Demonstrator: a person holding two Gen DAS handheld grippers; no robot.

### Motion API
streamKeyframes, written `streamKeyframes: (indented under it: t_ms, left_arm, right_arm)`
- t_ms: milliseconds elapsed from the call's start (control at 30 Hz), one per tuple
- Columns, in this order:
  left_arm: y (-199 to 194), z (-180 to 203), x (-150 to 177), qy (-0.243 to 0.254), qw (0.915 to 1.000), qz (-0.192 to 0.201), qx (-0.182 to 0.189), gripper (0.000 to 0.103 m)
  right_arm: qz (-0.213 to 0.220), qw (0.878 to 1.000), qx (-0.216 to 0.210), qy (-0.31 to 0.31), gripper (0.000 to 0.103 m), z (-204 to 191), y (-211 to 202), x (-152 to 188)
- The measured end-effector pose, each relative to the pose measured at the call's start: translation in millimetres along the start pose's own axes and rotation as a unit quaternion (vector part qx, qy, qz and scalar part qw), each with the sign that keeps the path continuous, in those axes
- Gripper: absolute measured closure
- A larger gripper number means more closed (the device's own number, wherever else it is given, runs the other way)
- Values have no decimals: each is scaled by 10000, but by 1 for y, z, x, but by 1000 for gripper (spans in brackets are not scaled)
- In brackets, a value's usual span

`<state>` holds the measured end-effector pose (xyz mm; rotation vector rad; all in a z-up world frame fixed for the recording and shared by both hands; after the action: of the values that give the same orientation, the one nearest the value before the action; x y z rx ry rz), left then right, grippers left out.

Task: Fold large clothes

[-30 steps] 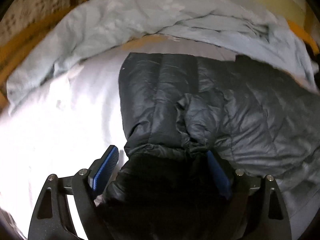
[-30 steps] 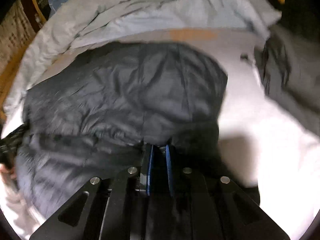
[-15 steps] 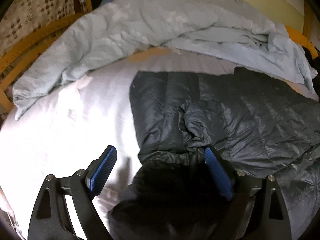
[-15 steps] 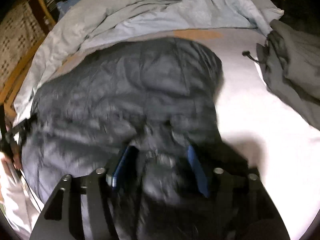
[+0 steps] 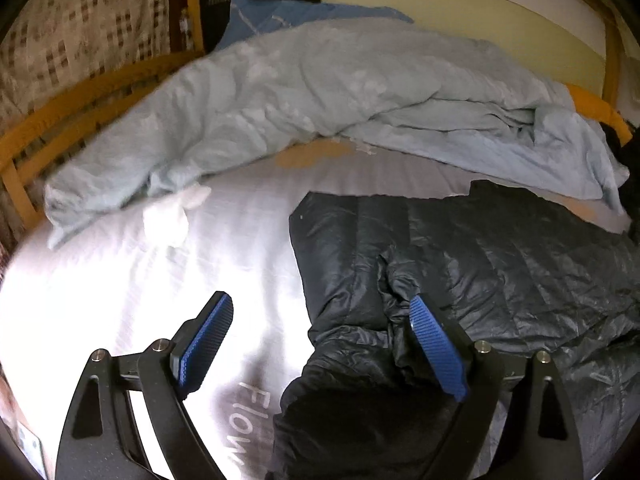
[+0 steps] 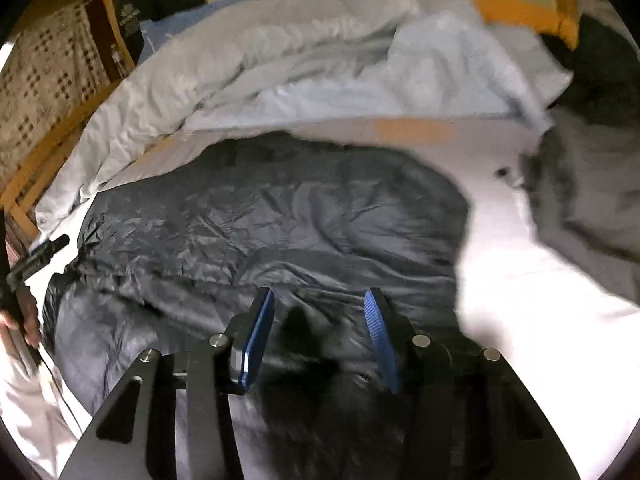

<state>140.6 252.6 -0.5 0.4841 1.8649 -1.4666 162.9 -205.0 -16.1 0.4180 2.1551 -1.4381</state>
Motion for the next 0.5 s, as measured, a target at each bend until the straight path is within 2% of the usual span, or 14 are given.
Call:
streamKeyframes:
  t_ms: [67, 133, 167, 200, 233, 267, 333, 433, 467, 500]
  left_arm:
    - [16, -1, 1, -17, 9992, -328, 215, 14]
    - [33, 3, 4, 7, 9980, -561, 290, 16]
    - [42, 7, 6, 63, 9960, -745, 481, 19]
    - [49, 11, 9, 102, 9929, -932, 737, 38]
    - [53, 13, 11, 92, 9897, -1072, 945, 53]
    - [53, 14, 11, 30, 9882, -1121, 1044, 54]
    - [45, 13, 9, 29, 9905, -936, 1004, 65]
    - [30, 11, 7, 77, 9925, -704, 999, 64]
    - [27, 9, 7, 12, 9930, -672, 971, 62]
    - [24, 6, 6, -65, 9935, -638, 945, 53]
  right_arm:
    - [-601, 9981, -93, 66, 54, 2, 34, 7]
    - [-1039, 9938, 368, -141, 54, 5, 66, 14]
    - [-1009, 9933, 513, -243, 54, 2, 68, 13]
    - [-1028, 9921, 670, -251, 54, -1, 68, 9]
    - [-985, 9922, 738, -184, 54, -2, 68, 6]
    - [-866, 9931, 777, -152, 54, -4, 66, 2]
    - [-489, 9942, 906, -324, 55, -12, 54, -3]
    - [115, 9972, 577, -462, 55, -28, 22, -6]
    - [244, 9979, 393, -459, 55, -35, 15, -7]
    - [297, 9983, 178, -461, 55, -41, 10, -9]
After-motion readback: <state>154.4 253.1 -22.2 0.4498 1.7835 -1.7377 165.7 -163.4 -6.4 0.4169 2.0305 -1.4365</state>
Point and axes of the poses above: each gripper's, at about its wrist camera, not at the fingertips, and y roughly the way its jaws point, z to its right, x to its underside, the point moved 3 cm from there along y, roughly the way its jaws point, and after that the axes turned 9 degrees about -x, right-handed, at the moved point
